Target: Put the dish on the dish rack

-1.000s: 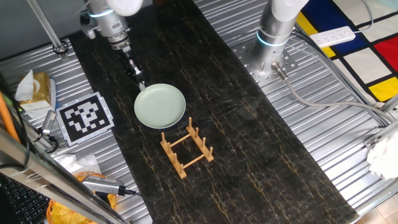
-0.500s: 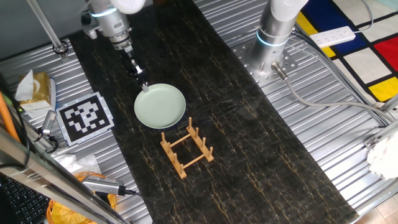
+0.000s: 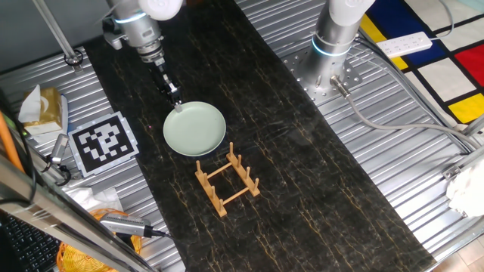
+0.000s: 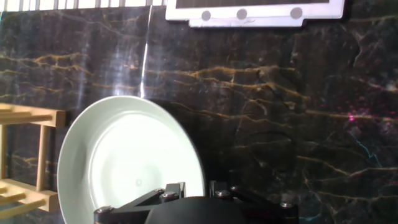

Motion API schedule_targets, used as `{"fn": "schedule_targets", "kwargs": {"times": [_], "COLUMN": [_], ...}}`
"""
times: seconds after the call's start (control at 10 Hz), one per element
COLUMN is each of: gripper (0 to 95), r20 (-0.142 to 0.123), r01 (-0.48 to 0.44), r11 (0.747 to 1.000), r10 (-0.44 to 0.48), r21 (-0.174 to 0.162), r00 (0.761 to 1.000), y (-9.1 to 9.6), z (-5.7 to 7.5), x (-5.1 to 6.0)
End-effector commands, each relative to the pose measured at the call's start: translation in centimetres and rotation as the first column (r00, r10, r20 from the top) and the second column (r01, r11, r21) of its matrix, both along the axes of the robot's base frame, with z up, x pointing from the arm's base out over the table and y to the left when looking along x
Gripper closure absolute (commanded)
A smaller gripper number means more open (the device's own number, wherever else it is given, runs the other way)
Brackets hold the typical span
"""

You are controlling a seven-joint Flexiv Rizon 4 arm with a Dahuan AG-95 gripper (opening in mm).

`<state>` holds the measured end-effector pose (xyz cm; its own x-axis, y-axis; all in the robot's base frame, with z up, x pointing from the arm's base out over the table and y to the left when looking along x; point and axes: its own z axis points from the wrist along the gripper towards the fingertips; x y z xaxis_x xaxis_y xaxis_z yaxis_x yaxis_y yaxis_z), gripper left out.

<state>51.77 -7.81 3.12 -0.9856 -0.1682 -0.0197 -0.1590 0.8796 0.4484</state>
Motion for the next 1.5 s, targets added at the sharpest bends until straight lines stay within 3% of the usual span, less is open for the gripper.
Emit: {"fn": "schedule_targets", "kwargs": {"times": [0.1, 0.8, 0.9, 1.5], "gripper": [76.0, 76.0, 95.0, 95.0], "r20": [0.0, 0.002, 0.002, 0.006], "r01": [0.001, 0.006, 0.007, 0.012], "r11": [1.0, 1.0, 1.0, 1.0], "r10": [-0.001, -0.006, -0.007, -0.012], "r21": [0.0, -0.018, -0.019, -0.024], "r00": [1.0, 1.0, 1.0, 1.0], "y": [0.01, -0.02, -0.01, 0.01], "z": [-0.17, -0.29, -0.29, -0.26], "x": [0.03, 0.02, 0.02, 0.01]}}
